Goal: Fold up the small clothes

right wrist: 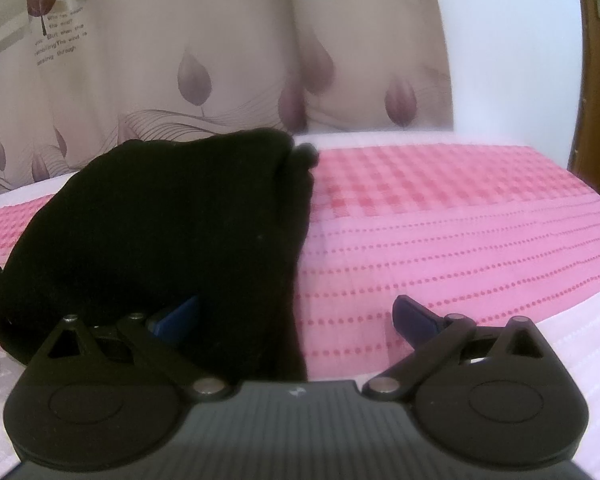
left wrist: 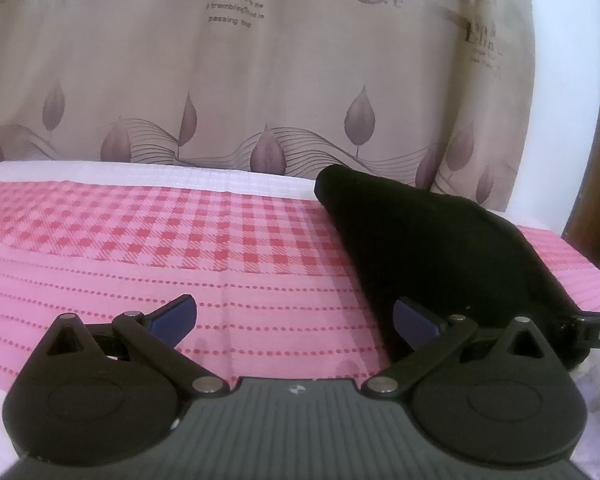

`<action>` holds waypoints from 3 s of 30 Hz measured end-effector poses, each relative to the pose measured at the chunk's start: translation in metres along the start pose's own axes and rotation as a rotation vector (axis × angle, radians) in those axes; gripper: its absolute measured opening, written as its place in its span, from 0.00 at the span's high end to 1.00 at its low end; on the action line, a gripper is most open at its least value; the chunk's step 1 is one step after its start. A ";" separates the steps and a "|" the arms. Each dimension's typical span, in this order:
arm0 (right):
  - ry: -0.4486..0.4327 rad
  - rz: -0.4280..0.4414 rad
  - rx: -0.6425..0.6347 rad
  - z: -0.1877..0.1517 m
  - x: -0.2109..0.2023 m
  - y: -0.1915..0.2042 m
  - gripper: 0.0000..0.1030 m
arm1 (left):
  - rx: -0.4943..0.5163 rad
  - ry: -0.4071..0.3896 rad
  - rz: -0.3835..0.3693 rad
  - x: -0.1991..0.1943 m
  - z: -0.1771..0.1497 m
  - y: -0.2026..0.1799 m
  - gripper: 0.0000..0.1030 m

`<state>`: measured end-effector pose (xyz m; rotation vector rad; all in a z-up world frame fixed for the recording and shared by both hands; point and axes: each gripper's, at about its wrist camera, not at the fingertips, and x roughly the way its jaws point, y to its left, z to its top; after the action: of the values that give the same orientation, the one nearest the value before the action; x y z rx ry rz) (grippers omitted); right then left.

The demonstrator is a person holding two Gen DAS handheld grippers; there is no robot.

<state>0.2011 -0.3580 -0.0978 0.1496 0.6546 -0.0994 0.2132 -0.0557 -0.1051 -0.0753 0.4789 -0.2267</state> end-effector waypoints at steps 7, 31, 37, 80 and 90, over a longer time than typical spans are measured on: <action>0.005 -0.015 -0.009 0.000 0.000 0.003 0.00 | 0.013 -0.002 0.027 -0.001 0.000 -0.004 0.00; -0.067 -0.117 0.042 -0.001 -0.013 -0.003 0.00 | 0.012 0.005 0.030 0.001 0.000 -0.004 0.00; -0.063 -0.136 0.026 -0.003 -0.014 0.002 0.00 | 0.018 0.005 0.038 0.001 -0.001 -0.004 0.00; 0.108 0.389 0.182 0.061 0.052 -0.049 0.00 | -0.113 0.306 -0.455 0.100 0.059 0.009 0.16; 0.178 0.526 0.206 0.061 0.081 -0.046 0.13 | -0.199 0.373 -0.581 0.132 0.057 0.010 0.39</action>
<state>0.2949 -0.4177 -0.1050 0.5278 0.7630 0.3577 0.3557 -0.0755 -0.1149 -0.3736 0.8461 -0.7715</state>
